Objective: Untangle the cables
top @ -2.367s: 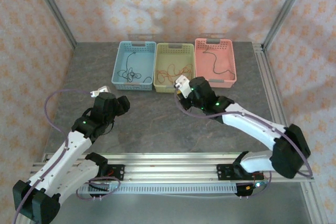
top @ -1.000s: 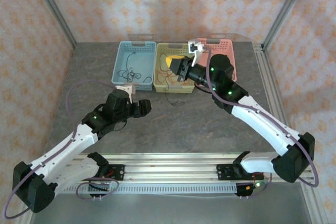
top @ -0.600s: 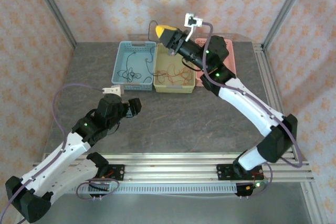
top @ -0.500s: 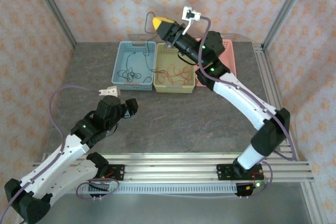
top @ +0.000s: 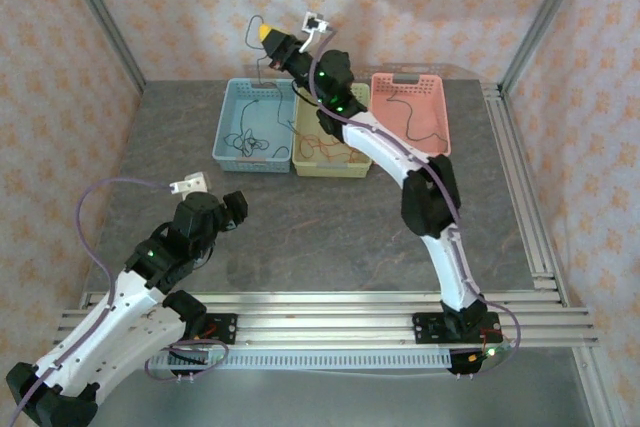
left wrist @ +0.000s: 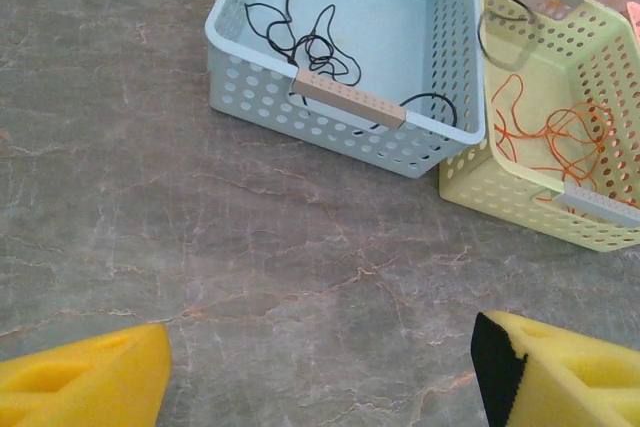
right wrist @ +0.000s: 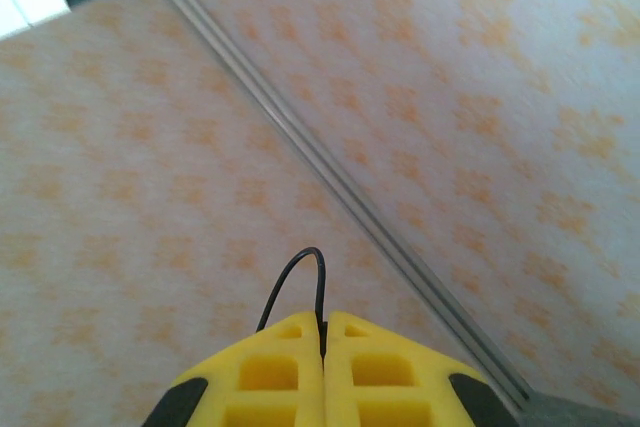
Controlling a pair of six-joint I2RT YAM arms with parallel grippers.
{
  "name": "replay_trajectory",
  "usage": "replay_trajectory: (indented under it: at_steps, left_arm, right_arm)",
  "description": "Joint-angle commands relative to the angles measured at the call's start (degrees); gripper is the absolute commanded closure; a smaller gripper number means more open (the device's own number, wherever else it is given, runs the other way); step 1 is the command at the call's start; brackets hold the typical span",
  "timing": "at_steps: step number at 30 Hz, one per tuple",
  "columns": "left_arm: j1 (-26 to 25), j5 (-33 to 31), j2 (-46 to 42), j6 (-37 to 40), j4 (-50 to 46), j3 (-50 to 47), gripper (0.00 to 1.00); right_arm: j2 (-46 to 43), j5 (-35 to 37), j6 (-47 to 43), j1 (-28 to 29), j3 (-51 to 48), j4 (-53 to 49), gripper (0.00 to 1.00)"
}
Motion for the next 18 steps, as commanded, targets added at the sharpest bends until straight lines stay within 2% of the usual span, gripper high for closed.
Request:
replay_trajectory:
  at_steps: [1,4,11,14,18]
  left_arm:
    - [0.5,-2.3,-1.0,-0.8,-1.3,-0.9,0.2]
    - [0.6,-2.2,-1.3,-0.7,-1.2,-0.9,0.2]
    - [0.8,-1.5,-1.1,-0.7,-0.8,-1.1,0.2]
    - [0.8,-1.1,-1.1,-0.6,-0.7,-1.0,0.2]
    - [0.8,-1.4,-1.6,-0.7,-0.8,-1.1,0.2]
  right_arm:
    - [5.4,-0.8,1.0,-0.1,8.4,-2.9,1.0]
    - [9.8,-1.6,-1.2,-0.1,13.5,-9.4,1.0]
    - [10.7,1.2,-4.7,-0.3,4.9,-8.9,0.99]
    - [10.6,1.2,-6.2,-0.3,2.7,-10.7,0.81]
    - [8.5,1.4,-9.4,-0.3,1.4,-16.6,0.71]
